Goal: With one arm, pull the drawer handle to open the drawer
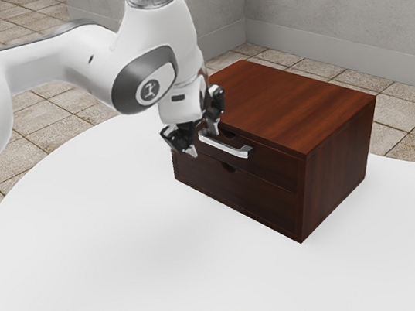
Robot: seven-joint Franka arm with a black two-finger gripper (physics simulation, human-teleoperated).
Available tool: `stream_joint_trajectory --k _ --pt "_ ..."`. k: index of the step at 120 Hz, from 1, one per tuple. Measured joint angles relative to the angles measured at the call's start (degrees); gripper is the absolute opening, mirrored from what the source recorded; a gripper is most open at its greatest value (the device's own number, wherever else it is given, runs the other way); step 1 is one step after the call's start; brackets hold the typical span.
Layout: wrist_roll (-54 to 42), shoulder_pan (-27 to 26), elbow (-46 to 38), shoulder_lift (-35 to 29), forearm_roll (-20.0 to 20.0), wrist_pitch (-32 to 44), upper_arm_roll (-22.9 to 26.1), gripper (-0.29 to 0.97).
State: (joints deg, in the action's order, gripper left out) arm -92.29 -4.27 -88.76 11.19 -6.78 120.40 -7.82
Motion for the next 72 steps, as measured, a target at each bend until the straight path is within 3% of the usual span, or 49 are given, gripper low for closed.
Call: stream_joint_trajectory --k 18,42,72 --pt "0.09 -0.46 0.88 0.51 -0.39 0.37 1.23 0.35" --pt "1.92 -0.11 0.84 1.38 -6.68 0.53 2.41 0.34" --pt "4.05 -0.29 0.56 2.76 -8.28 0.70 2.72 0.39"
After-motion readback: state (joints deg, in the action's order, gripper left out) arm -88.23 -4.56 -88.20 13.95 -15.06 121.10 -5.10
